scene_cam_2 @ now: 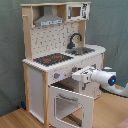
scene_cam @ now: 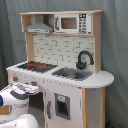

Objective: Play with the kitchen

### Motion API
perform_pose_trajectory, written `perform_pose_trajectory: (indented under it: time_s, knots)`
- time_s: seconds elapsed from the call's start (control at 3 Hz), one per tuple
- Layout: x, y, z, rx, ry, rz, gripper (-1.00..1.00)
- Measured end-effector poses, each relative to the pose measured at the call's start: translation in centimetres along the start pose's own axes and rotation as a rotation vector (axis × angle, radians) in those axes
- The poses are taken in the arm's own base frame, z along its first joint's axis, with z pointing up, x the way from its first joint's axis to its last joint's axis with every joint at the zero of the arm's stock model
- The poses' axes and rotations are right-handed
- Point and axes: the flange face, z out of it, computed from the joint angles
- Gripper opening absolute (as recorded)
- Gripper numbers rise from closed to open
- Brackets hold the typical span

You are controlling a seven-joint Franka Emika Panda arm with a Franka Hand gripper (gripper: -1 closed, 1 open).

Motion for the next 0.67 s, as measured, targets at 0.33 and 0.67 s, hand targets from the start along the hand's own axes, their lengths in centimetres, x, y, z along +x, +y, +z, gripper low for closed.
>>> perform_pose_trajectory:
  time_s: [0.33, 0.67]
  knots:
    - [-0.2, -0.3, -1.3, -0.001, 0.003, 0.087, 1.00]
    - [0.2, 1.0, -3.7, -0.024, 0.013, 0.133, 1.00]
